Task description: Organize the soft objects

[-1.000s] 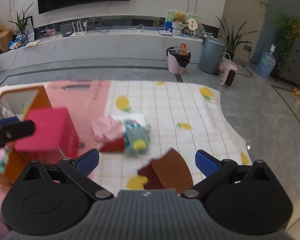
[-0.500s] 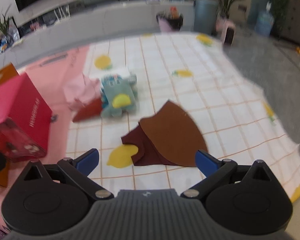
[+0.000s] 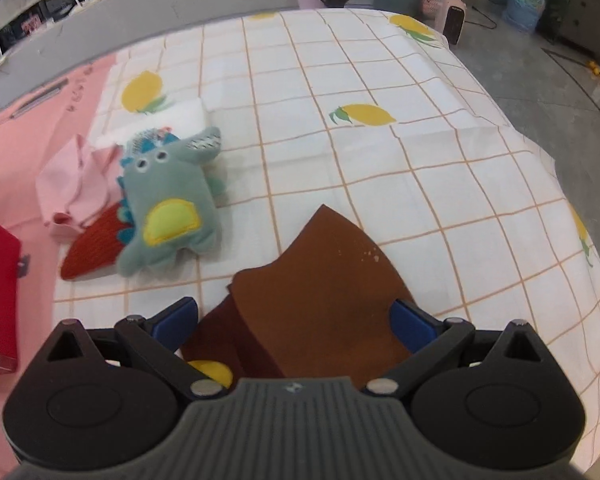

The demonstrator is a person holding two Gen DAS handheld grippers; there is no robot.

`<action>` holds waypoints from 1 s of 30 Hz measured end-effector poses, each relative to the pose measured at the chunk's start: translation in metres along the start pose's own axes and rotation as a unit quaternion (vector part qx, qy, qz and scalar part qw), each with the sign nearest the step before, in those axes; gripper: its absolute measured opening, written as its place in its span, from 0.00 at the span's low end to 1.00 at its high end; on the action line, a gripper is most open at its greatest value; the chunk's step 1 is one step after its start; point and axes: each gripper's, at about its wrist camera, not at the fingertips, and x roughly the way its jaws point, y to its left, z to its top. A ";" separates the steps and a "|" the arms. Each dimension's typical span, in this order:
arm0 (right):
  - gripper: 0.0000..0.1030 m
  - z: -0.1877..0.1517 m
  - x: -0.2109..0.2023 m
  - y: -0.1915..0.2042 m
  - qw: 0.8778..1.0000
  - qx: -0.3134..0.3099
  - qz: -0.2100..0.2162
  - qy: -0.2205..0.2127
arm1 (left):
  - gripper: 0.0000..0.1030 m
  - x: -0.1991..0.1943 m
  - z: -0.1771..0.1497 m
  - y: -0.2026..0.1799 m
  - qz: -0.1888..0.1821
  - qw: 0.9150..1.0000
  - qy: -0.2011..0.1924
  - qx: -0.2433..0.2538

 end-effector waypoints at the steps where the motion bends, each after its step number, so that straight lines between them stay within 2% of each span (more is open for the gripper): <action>1: 0.98 0.000 0.002 0.000 1.000 -0.008 -0.009 -0.002 | 0.74 0.000 0.000 0.000 -0.003 1.000 0.002 0.001; 5: 0.98 0.001 0.003 -0.006 1.000 -0.003 -0.012 -0.006 | 0.74 0.003 0.000 0.003 -0.023 1.000 0.011 -0.013; 9: 0.97 -0.003 0.002 -0.013 1.000 -0.003 -0.012 -0.004 | 0.73 0.006 0.001 0.010 -0.017 0.999 0.022 -0.028; 11: 0.93 -0.005 -0.001 -0.018 1.000 0.009 -0.012 -0.001 | 0.74 0.007 0.002 0.014 -0.014 0.999 0.026 -0.033; 14: 0.79 -0.008 -0.008 -0.022 1.000 0.013 -0.017 -0.005 | 0.74 0.004 0.005 0.015 -0.012 0.999 0.025 -0.025; 17: 0.54 -0.013 -0.015 -0.027 1.000 0.018 -0.022 -0.012 | 0.74 -0.005 0.007 0.016 -0.007 1.000 0.013 -0.021; 19: 0.18 -0.017 -0.021 -0.030 0.999 0.019 -0.027 -0.014 | 0.73 -0.008 0.009 0.018 -0.008 1.000 0.011 -0.025; 20: 0.13 -0.020 -0.023 -0.032 0.999 0.018 -0.027 -0.012 | 0.74 -0.009 0.009 0.018 -0.009 1.000 0.011 -0.028; 22: 0.09 -0.026 -0.027 -0.036 1.000 0.027 -0.009 -0.008 | 0.74 -0.011 0.010 0.019 -0.010 0.999 0.010 -0.032; 26: 0.09 -0.040 -0.041 -0.039 0.997 0.056 0.055 0.000 | 0.74 -0.013 0.011 0.018 -0.005 1.000 0.006 -0.025; 30: 0.09 -0.060 -0.071 -0.019 0.998 0.018 0.060 -0.032 | 0.73 -0.010 0.010 0.015 0.001 1.000 0.011 -0.018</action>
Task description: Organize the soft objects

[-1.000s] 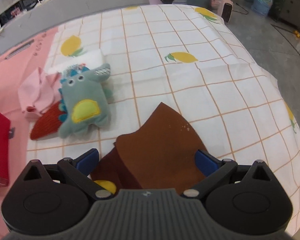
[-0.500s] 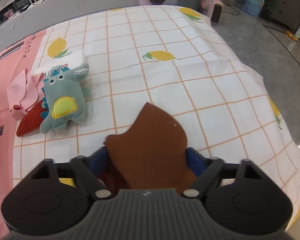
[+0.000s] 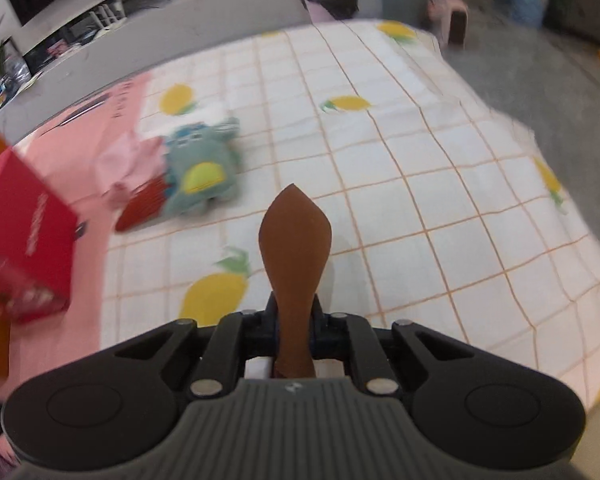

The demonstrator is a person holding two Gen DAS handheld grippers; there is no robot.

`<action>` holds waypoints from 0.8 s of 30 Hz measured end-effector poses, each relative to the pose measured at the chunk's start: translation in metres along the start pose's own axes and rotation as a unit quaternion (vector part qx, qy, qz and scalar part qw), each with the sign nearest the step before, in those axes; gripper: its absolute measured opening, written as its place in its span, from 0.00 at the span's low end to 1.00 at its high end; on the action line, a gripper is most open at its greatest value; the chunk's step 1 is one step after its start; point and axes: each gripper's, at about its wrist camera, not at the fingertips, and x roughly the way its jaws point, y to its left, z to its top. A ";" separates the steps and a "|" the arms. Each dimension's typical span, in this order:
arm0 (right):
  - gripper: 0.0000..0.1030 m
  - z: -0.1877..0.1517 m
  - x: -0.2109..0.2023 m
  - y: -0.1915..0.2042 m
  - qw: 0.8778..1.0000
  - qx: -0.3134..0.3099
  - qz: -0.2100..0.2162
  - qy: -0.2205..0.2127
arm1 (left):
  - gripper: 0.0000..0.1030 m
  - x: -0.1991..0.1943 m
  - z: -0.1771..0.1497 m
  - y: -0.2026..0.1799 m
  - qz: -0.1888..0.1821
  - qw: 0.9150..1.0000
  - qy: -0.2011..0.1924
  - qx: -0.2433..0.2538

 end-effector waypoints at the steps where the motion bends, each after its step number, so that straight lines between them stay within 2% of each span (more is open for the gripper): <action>1: 0.09 -0.006 -0.006 0.005 1.000 -0.009 0.005 -0.005 | 0.73 0.001 -0.001 -0.001 0.002 1.000 -0.001 0.005; 3: 0.10 -0.012 -0.021 0.011 1.000 -0.015 0.009 -0.025 | 0.74 0.005 -0.002 -0.004 0.006 1.000 0.002 0.015; 6: 0.10 -0.014 -0.041 0.013 0.998 -0.017 -0.015 -0.061 | 0.74 0.013 -0.007 -0.007 0.012 1.000 0.000 0.025; 11: 0.10 -0.014 -0.036 -0.004 0.999 0.013 0.001 -0.053 | 0.74 0.030 -0.028 -0.018 0.048 0.998 -0.031 0.032; 12: 0.14 -0.014 -0.038 -0.005 0.998 0.017 0.013 -0.061 | 0.73 0.037 -0.030 -0.022 0.063 0.996 -0.037 0.041; 13: 0.23 -0.014 -0.041 -0.007 0.997 0.022 0.031 -0.071 | 0.70 0.043 -0.029 -0.027 0.080 0.995 -0.043 0.050; 14: 0.26 -0.014 -0.043 -0.009 0.995 0.027 0.047 -0.078 | 0.64 0.051 -0.027 -0.031 0.098 0.992 -0.047 0.056; 15: 0.27 -0.015 -0.045 -0.010 0.995 0.031 0.053 -0.084 | 0.62 0.061 -0.024 -0.035 0.116 0.990 -0.042 0.063; 17: 0.27 -0.015 -0.044 -0.013 0.994 0.037 0.049 -0.085 | 0.61 0.080 -0.014 -0.041 0.142 0.986 -0.028 0.088; 21: 0.20 -0.016 -0.038 -0.016 0.994 0.036 0.068 -0.072 | 0.55 0.117 0.004 -0.054 0.189 0.970 -0.008 0.154; 24: 0.20 -0.016 -0.037 -0.016 0.994 0.036 0.081 -0.071 | 0.51 0.142 0.013 -0.056 0.201 0.961 0.021 0.189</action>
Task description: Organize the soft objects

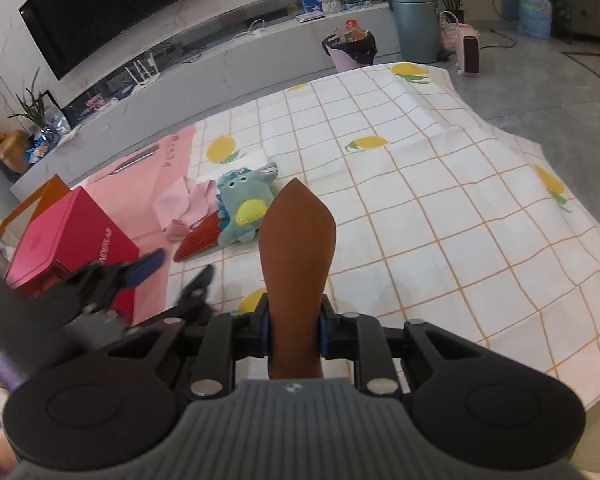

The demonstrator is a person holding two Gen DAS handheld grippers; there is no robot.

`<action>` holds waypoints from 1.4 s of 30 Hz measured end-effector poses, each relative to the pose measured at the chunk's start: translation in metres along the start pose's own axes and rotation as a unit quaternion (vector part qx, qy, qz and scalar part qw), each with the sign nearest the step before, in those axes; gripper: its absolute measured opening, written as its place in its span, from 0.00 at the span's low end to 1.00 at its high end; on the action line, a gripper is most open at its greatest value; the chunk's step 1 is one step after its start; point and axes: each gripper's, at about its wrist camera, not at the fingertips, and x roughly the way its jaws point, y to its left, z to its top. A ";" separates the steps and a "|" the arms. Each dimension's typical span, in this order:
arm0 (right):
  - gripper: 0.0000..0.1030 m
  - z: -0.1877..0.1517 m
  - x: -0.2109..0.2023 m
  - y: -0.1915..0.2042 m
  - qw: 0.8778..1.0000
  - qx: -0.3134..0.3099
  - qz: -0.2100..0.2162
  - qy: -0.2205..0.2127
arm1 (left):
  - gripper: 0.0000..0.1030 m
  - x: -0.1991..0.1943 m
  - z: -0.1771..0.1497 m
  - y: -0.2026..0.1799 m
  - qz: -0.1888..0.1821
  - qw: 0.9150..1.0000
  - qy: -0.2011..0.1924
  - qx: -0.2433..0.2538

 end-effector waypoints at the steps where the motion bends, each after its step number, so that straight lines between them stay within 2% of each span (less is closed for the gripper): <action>1: 0.20 0.000 -0.001 0.001 1.000 -0.003 0.007 -0.002 | 0.51 0.008 0.002 -0.002 -0.001 1.000 0.012 0.013; 5: 0.20 -0.001 -0.002 0.002 1.000 -0.010 0.024 -0.001 | 0.51 0.029 0.005 -0.005 -0.017 0.998 0.047 0.040; 8: 0.21 -0.001 -0.001 0.002 1.000 -0.010 0.030 0.002 | 0.51 0.041 0.007 -0.008 0.000 0.996 0.044 0.075; 10: 0.21 -0.001 0.001 0.001 0.999 -0.010 0.031 0.006 | 0.49 0.047 0.011 -0.009 -0.003 0.995 0.038 0.088; 11: 0.21 -0.001 0.002 0.001 0.999 -0.010 0.031 0.007 | 0.39 0.050 0.013 -0.007 -0.010 0.995 0.037 0.089; 12: 0.21 -0.001 0.003 0.001 0.999 -0.009 0.032 0.009 | 0.23 0.055 0.016 -0.006 -0.015 0.995 0.038 0.087; 13: 0.21 -0.001 0.004 0.000 0.999 -0.009 0.033 0.012 | 0.19 0.058 0.017 -0.003 -0.022 0.996 0.039 0.080; 15: 0.21 -0.001 0.005 -0.001 0.999 -0.007 0.032 0.015 | 0.17 0.064 0.019 0.003 -0.056 0.996 0.046 0.049; 18: 0.21 -0.001 0.008 -0.003 0.999 -0.001 0.029 0.022 | 0.15 0.064 0.019 0.009 -0.062 0.997 0.052 0.014; 23: 0.21 -0.002 0.009 -0.004 0.999 0.004 0.026 0.030 | 0.15 0.031 0.000 0.006 -0.072 0.996 0.041 0.013; 25: 0.21 -0.002 0.011 -0.003 0.999 0.001 0.024 0.035 | 0.15 0.014 -0.011 0.007 -0.087 0.995 0.047 0.012; 26: 0.21 -0.002 0.011 -0.003 0.999 0.000 0.023 0.038 | 0.12 0.004 -0.016 0.009 -0.096 0.994 0.051 0.009; 27: 0.21 -0.003 0.012 -0.002 0.999 -0.002 0.022 0.040 | 0.00 -0.004 -0.020 0.011 -0.105 0.993 0.056 0.004; 31: 0.21 -0.004 0.013 -0.001 0.999 -0.005 0.016 0.046 | 0.00 -0.029 -0.038 0.031 -0.153 0.980 0.105 -0.068; 32: 0.21 -0.004 0.014 0.000 0.999 -0.005 0.015 0.048 | 0.02 -0.034 -0.041 0.035 -0.160 0.977 0.113 -0.080; 34: 0.21 -0.004 0.014 0.000 0.999 -0.006 0.012 0.050 | 0.15 -0.041 -0.045 0.038 -0.158 0.979 0.111 -0.072; 36: 0.21 -0.004 0.015 0.000 0.999 -0.006 0.010 0.052 | 0.71 -0.048 -0.046 0.035 -0.137 0.987 0.079 -0.034; 37: 0.21 -0.005 0.014 0.000 0.999 -0.006 0.010 0.052 | 0.79 -0.051 -0.045 0.032 -0.134 0.989 0.059 -0.008; 38: 0.22 -0.004 0.015 0.000 0.999 -0.005 0.010 0.052 | 0.77 -0.052 -0.043 0.029 -0.138 0.989 0.041 0.017; 40: 0.22 -0.004 0.016 -0.001 0.999 -0.002 0.010 0.054 | 0.77 -0.049 -0.039 0.028 -0.174 0.983 0.011 0.051; 42: 0.23 -0.004 0.017 -0.002 0.998 -0.002 0.010 0.056 | 0.77 -0.040 -0.034 0.024 -0.183 0.981 0.015 0.068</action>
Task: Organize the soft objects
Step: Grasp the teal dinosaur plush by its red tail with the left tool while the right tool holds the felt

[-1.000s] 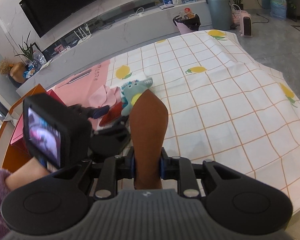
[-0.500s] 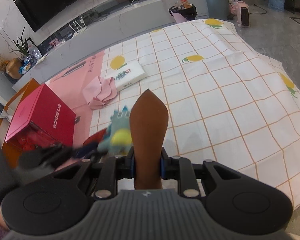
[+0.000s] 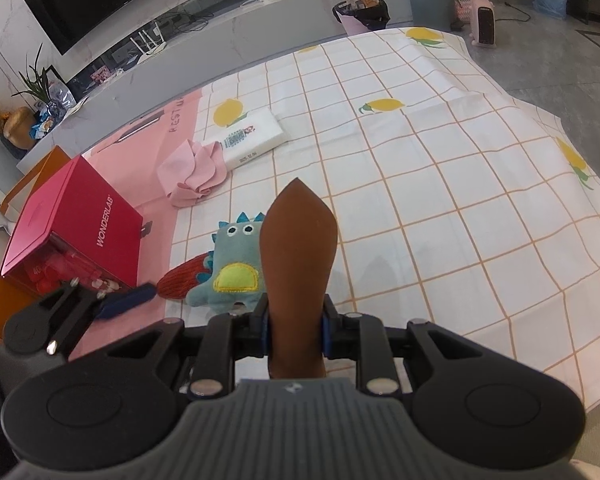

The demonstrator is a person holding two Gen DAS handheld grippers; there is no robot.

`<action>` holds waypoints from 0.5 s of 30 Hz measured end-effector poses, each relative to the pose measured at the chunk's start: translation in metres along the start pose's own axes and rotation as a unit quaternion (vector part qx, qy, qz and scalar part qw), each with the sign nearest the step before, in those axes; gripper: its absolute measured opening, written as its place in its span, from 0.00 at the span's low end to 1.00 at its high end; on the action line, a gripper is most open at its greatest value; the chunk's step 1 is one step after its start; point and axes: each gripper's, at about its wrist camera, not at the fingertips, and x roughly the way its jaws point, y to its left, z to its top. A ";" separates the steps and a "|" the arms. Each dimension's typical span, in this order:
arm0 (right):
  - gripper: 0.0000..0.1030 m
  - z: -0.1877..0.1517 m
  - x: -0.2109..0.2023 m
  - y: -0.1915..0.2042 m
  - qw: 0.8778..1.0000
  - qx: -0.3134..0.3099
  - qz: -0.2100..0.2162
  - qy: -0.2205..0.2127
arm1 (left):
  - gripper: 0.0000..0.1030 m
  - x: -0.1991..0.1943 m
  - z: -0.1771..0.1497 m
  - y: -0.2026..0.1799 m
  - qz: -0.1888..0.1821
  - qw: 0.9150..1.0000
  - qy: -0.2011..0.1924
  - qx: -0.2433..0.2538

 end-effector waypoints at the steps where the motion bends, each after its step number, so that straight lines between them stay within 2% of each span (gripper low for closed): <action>1: 0.23 0.000 0.001 0.000 1.000 0.000 0.000 0.002 | 0.77 0.006 0.003 0.002 -0.001 1.000 0.003 -0.001; 4: 0.24 0.001 0.004 0.001 1.000 -0.003 0.001 0.006 | 0.77 0.022 0.009 0.010 -0.011 1.000 0.013 -0.014; 6: 0.25 0.000 0.005 0.002 1.000 -0.005 0.001 0.009 | 0.84 0.032 0.010 0.014 -0.012 1.000 0.018 -0.018; 8: 0.25 0.000 0.006 0.002 1.000 -0.004 0.001 0.011 | 0.84 0.040 0.011 0.019 -0.014 0.999 0.014 -0.026; 11: 0.25 0.000 0.008 0.002 1.000 -0.004 0.002 0.015 | 0.85 0.043 0.012 0.025 -0.033 0.999 0.010 -0.033; 13: 0.25 0.000 0.010 0.003 1.000 -0.007 0.002 0.019 | 0.85 0.047 0.012 0.029 -0.050 0.997 0.013 -0.056; 14: 0.25 0.000 0.010 0.003 1.000 -0.008 0.002 0.021 | 0.82 0.050 0.012 0.033 -0.063 0.995 0.018 -0.075; 15: 0.25 0.000 0.010 0.003 1.000 -0.009 0.003 0.021 | 0.75 0.053 0.012 0.037 -0.076 0.992 0.021 -0.097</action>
